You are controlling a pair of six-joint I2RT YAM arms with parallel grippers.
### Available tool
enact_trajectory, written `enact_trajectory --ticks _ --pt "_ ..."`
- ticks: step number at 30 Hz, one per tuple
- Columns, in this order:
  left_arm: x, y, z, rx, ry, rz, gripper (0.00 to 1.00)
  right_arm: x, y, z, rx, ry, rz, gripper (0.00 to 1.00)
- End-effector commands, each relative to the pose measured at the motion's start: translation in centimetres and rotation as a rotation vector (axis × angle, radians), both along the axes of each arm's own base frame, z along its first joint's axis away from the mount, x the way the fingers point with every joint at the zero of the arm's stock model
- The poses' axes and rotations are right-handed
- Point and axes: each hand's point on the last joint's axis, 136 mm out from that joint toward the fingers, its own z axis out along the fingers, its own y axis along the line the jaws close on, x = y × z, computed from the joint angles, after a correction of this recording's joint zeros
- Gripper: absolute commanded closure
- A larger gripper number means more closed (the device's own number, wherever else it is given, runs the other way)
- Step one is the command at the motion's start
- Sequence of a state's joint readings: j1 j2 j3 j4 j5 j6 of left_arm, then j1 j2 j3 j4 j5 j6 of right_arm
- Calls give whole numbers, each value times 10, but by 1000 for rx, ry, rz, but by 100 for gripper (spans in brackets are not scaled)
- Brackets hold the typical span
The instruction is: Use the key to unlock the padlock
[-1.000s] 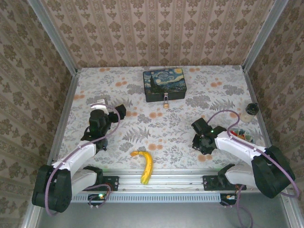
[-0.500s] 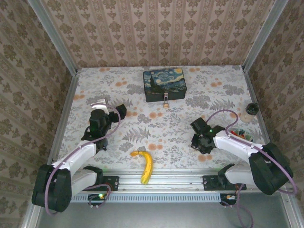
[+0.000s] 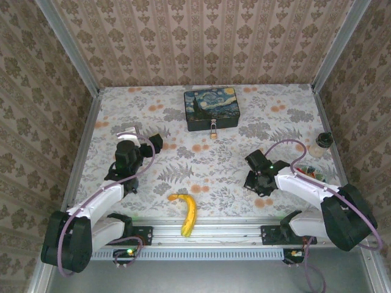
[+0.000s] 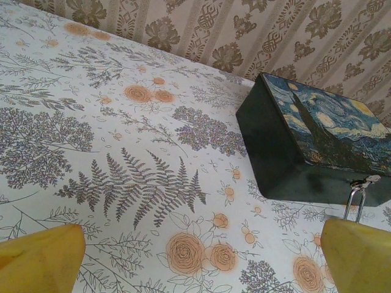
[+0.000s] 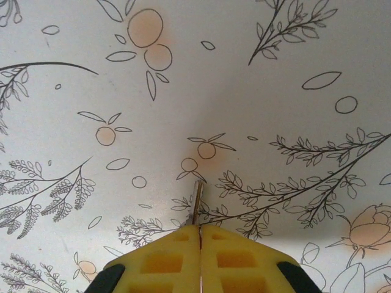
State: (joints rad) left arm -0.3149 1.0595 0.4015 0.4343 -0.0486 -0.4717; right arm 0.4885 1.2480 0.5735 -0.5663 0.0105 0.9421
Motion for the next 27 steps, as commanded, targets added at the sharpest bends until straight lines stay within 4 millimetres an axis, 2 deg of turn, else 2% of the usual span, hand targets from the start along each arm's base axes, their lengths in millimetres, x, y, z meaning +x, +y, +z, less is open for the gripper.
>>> enact_trajectory --ticks 1,8,13,17,27 --pt "4 -3 13 -12 -31 -5 0 -2 -2 4 -11 12 7 94" --pt "4 -3 14 -10 -35 -4 0 0 0 8 0 -3 15 96" --pt "5 -3 14 -7 -36 0 0 -2 3 4 8 5 17 88" --pt "5 -2 14 -5 -37 1 0 -3 4 2 5 11 20 85" --pt "4 -1 14 1 -38 7 0 -1 5 0 -4 21 26 86"
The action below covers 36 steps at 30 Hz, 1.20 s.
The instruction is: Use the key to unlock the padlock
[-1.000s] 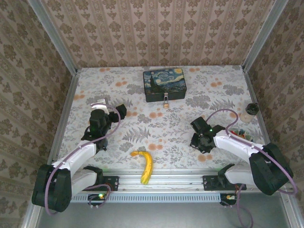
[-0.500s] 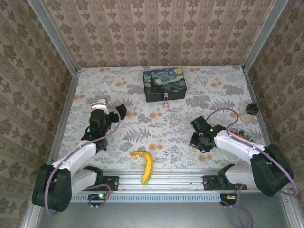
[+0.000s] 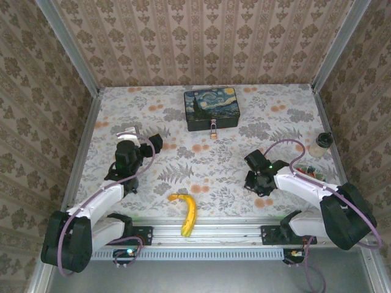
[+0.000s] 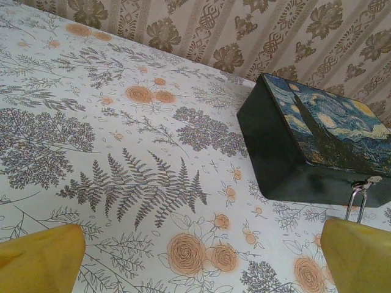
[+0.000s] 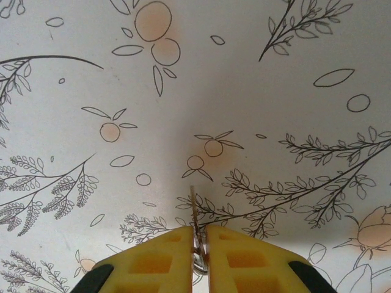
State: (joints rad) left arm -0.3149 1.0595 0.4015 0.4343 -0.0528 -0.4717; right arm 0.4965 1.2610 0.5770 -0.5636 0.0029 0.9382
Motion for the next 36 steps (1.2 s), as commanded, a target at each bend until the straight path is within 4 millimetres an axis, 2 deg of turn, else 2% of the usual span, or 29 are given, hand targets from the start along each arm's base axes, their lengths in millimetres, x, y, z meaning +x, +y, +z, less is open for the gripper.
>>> enact_trajectory --ticks 1,8,15,19,23,28,33,36 --pt "4 -1 14 1 -35 4 0 -1 1 1 -11 15 12 87" --pt "2 -1 20 -1 -36 6 0 4 3 10 -14 -10 45 99" --pt "-4 -1 34 7 -36 -13 0 34 27 51 38 -205 207 100" --pt "-8 -1 47 29 -41 -28 0 59 57 81 134 -357 330 100" --pt "-13 -1 57 48 -35 -41 0 75 92 105 264 -470 463 100" --pt "-25 -12 70 60 -62 -133 0 91 133 135 410 -599 612 100" --pt "-36 -21 83 36 -92 -213 0 96 165 156 548 -675 742 100" --pt "-43 -28 93 30 -113 -265 0 92 181 172 640 -725 827 100"
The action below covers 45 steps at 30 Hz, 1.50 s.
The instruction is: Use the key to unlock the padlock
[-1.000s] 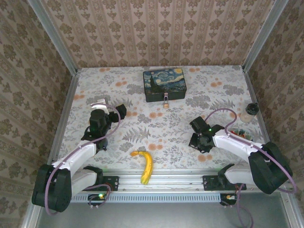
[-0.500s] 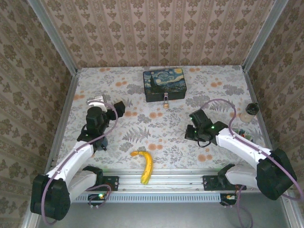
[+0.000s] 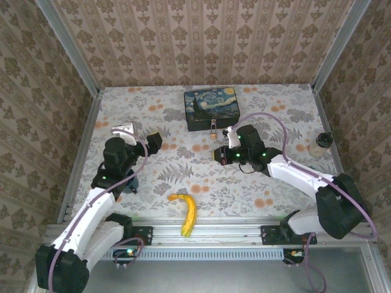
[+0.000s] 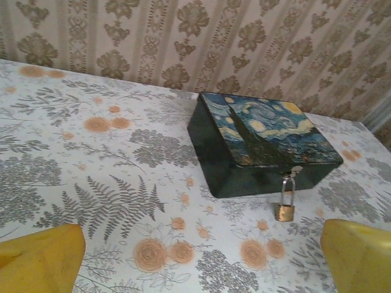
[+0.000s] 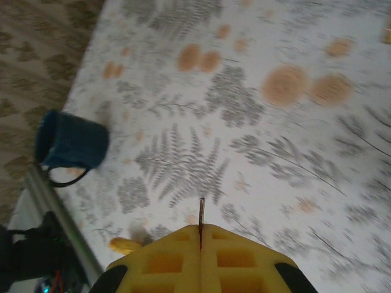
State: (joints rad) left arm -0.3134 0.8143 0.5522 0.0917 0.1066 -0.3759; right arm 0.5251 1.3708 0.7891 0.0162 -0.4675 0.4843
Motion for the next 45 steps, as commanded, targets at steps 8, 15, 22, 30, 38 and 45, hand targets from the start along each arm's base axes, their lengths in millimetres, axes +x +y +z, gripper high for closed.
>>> enact_trajectory --ticks 8,15,22,30,38,45 --pt "-26 -36 50 -40 -77 -263 1 -15 46 48 191 -167 336 100" --pt "-48 -71 76 -127 -101 -517 8 -29 51 76 244 -254 445 100" --pt "-69 -102 79 -164 -56 -732 18 -39 55 94 286 -304 520 100" --pt "-86 -130 72 -149 -6 -893 36 -52 60 110 314 -321 589 100" --pt "-100 -145 76 -190 14 -1040 58 -66 60 125 330 -345 622 100" --pt "-102 -147 69 -199 42 -1069 67 -69 62 129 328 -348 631 100"
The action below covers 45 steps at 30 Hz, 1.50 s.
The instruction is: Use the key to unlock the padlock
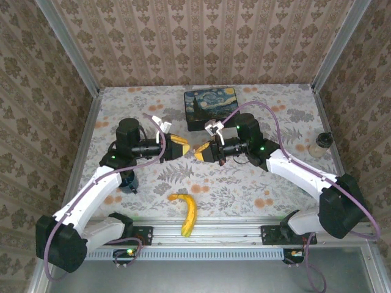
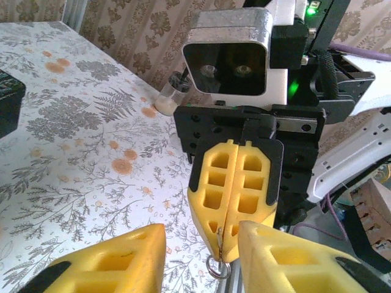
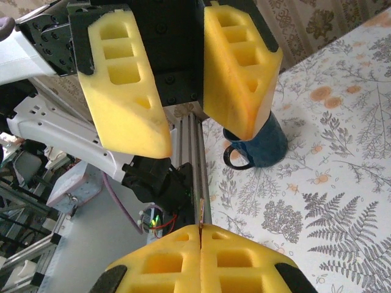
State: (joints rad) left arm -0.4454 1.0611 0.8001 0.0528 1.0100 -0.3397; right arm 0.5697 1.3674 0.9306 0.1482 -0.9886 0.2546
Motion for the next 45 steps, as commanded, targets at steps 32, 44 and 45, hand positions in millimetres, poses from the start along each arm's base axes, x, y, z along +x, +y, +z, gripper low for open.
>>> enact_trajectory --ticks 32,44,45 --pt "-14 -20 -6 55 12 -107 100 -4 7 19 5 -62 11 100" --pt "-4 -15 -11 104 16 -21 100 0 5 23 8 -82 -27 100" --pt "-3 -14 -10 109 12 -6 100 -1 5 23 11 -82 -24 100"
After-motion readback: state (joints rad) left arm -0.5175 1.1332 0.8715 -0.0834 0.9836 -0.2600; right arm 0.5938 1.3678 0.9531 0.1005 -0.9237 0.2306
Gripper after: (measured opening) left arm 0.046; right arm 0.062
